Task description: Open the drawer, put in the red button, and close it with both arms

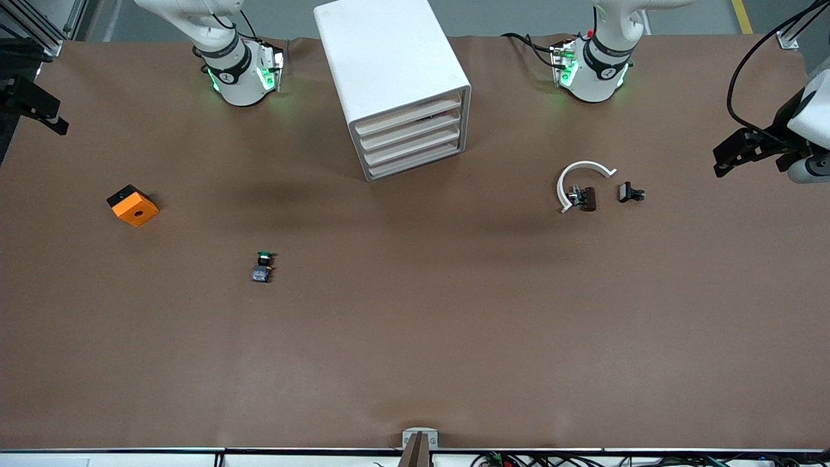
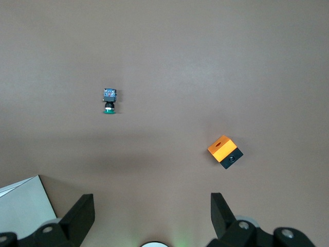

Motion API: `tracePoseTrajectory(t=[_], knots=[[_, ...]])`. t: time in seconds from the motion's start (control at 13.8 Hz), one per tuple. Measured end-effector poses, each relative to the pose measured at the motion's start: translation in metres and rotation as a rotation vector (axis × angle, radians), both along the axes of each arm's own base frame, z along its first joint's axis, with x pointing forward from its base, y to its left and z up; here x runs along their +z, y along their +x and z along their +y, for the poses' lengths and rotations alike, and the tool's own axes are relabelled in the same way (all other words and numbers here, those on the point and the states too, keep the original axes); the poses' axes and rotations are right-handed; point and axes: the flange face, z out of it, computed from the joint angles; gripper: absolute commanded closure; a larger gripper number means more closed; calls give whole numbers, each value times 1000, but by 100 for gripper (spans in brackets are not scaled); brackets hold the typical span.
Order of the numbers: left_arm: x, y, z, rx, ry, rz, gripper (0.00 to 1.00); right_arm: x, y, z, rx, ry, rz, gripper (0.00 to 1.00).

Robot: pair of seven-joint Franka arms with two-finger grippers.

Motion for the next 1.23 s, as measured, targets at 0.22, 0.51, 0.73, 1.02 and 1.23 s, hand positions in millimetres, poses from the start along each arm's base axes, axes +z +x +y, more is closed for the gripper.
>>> tracePoseTrajectory(t=[0.22,0.51,0.73,1.02,1.23], knots=[[2,-8,4,-21,-16,8,0,-4,-6,-2,-5,0,-6,0],[10,-15,0,-27,-16,2,0,-3,-11,-1,-5,0,-17,0],[10,-15,-8,-36,-37,2,0,-3,-10,0,-12,13,-18,0],[9,-15,-12,4,-62,1,0,-3,-11,-2,-21,19,-18,0],[10,-16,-27,-1,-58,1,0,-1,-12,-4,-27,20,-18,0]])
